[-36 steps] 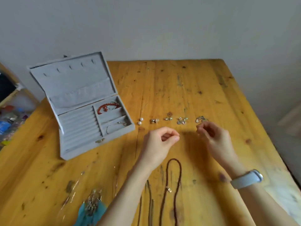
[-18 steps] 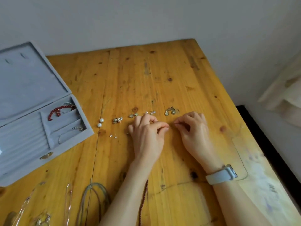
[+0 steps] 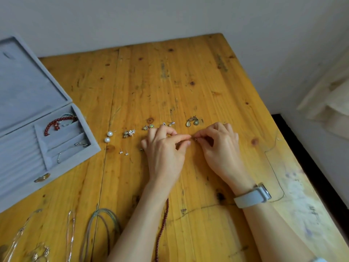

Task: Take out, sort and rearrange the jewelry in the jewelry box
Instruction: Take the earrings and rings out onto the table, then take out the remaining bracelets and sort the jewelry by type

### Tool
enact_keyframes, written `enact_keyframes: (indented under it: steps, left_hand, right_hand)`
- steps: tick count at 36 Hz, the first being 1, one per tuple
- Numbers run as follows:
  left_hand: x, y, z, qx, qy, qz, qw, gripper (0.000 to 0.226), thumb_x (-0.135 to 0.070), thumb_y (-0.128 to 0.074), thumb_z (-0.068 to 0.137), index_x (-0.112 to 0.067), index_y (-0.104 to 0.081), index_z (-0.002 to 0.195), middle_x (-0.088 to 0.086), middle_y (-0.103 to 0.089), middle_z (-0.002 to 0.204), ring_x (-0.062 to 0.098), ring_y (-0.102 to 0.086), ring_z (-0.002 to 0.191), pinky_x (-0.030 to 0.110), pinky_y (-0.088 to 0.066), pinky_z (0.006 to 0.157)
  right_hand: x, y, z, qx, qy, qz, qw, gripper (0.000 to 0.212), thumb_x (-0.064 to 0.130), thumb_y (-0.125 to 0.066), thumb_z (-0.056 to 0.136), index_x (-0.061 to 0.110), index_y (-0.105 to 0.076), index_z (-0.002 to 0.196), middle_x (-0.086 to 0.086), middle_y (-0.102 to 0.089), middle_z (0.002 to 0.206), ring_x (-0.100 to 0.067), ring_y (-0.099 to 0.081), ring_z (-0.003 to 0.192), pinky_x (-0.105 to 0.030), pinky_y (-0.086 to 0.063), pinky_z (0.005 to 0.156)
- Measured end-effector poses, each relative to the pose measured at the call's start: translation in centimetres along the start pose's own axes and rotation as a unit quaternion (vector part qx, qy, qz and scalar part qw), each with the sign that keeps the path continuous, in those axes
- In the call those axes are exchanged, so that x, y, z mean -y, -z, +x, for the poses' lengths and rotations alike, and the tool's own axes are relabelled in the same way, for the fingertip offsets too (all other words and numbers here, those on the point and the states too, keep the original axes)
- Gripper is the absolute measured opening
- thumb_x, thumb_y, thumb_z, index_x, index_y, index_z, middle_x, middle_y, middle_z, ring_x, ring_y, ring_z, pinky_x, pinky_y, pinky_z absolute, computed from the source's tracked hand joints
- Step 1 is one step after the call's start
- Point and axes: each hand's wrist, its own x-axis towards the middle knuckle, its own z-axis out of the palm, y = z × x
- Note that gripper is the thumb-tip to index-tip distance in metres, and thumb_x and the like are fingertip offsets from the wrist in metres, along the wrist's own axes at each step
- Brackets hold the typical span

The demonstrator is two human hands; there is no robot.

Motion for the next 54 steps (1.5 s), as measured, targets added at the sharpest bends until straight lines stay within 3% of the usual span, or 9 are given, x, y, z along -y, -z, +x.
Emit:
enact_keyframes:
  steps: [5,9,17,24,29,35,39,42,54]
  left_hand:
    - [-0.1,0.0,-0.1,-0.009,0.009,0.005,1.0,0.025,-0.035,-0.065,0.07,-0.03,-0.073,0.093,-0.006,-0.057,0.088,0.013,-0.038,0.092,0.026,-0.014,0.072]
    - [-0.4,0.1,-0.1,-0.013,0.003,-0.002,1.0,0.032,-0.031,-0.064,0.07,-0.029,-0.071,0.101,-0.005,-0.058,0.095,0.012,-0.039,0.095,0.033,-0.025,0.076]
    - [-1.1,1.1,-0.3,-0.013,0.002,-0.006,1.0,0.025,-0.02,-0.057,0.076,-0.025,-0.072,0.094,-0.004,-0.058,0.095,0.019,-0.052,0.094,0.037,-0.037,0.076]
    - [1.3,6.1,0.2,-0.064,0.005,-0.014,0.998,0.028,-0.022,-0.048,0.08,-0.022,-0.072,0.094,-0.003,-0.059,0.096,0.018,-0.054,0.092,0.037,-0.042,0.079]
    - [6.4,11.1,0.1,-0.087,0.022,0.035,0.995,0.025,-0.019,-0.049,0.081,-0.019,-0.071,0.093,-0.001,-0.06,0.095,0.021,-0.056,0.093,0.039,-0.041,0.081]
    - [13.0,16.0,1.9,-0.066,0.112,0.13,0.983,0.025,-0.011,-0.059,0.082,-0.016,-0.067,0.106,0.004,-0.059,0.111,0.027,-0.05,0.109,0.04,-0.036,0.087]
    - [15.9,17.4,4.1,-0.027,0.186,0.177,0.966,0.026,-0.021,-0.049,0.091,-0.018,-0.062,0.114,0.004,-0.051,0.12,0.026,-0.041,0.116,0.039,-0.031,0.092]
    - [17.1,17.3,5.7,-0.003,0.191,0.222,0.956,0.029,-0.025,-0.046,0.093,-0.022,-0.06,0.118,0.003,-0.047,0.121,0.025,-0.036,0.115,0.04,-0.029,0.091]
    - [18.3,15.9,7.0,-0.025,0.282,0.291,0.914,0.028,-0.042,-0.055,0.087,-0.024,-0.068,0.103,0.001,-0.041,0.12,0.025,-0.03,0.116,0.041,-0.026,0.093]
  right_hand:
    - [-0.1,0.0,-0.1,-0.011,0.012,0.014,1.0,0.016,0.018,-0.056,0.088,0.026,-0.066,0.098,0.011,-0.051,0.086,-0.012,-0.037,0.087,-0.029,-0.021,0.073]
    - [0.0,0.0,-0.2,-0.033,-0.001,0.054,0.998,0.02,0.012,-0.053,0.088,0.022,-0.065,0.101,0.01,-0.055,0.087,-0.013,-0.044,0.086,-0.031,-0.025,0.074]
    - [1.0,0.6,-0.2,-0.032,-0.04,0.082,0.995,0.023,0.007,-0.046,0.089,0.015,-0.064,0.102,-0.001,-0.062,0.097,-0.021,-0.053,0.097,-0.037,-0.035,0.085]
    - [4.7,0.6,0.1,-0.053,-0.004,0.101,0.994,0.023,0.003,-0.05,0.087,0.014,-0.065,0.099,0.002,-0.056,0.087,-0.021,-0.052,0.089,-0.043,-0.042,0.083]
    - [9.1,-1.3,1.1,0.007,0.068,0.09,0.994,0.021,0.004,-0.05,0.088,0.012,-0.064,0.101,-0.002,-0.063,0.091,-0.016,-0.052,0.087,-0.028,-0.039,0.081]
    - [14.7,-5.9,3.7,0.091,0.143,0.066,0.983,0.022,0.009,-0.048,0.09,0.013,-0.064,0.104,-0.005,-0.063,0.097,-0.023,-0.052,0.095,-0.033,-0.041,0.082]
    - [18.0,-9.2,5.8,0.129,0.184,0.034,0.974,0.023,0.016,-0.047,0.092,0.016,-0.064,0.107,-0.007,-0.061,0.099,-0.026,-0.05,0.096,-0.035,-0.041,0.082]
    - [19.6,-11.2,7.1,0.151,0.195,0.002,0.969,0.026,0.019,-0.045,0.093,0.015,-0.062,0.113,-0.01,-0.058,0.103,-0.029,-0.046,0.101,-0.039,-0.041,0.085]
    - [21.6,-15.7,10.0,0.159,0.225,-0.144,0.95,0.032,0.025,-0.037,0.096,0.014,-0.057,0.118,-0.011,-0.048,0.114,-0.031,-0.038,0.109,-0.039,-0.038,0.083]
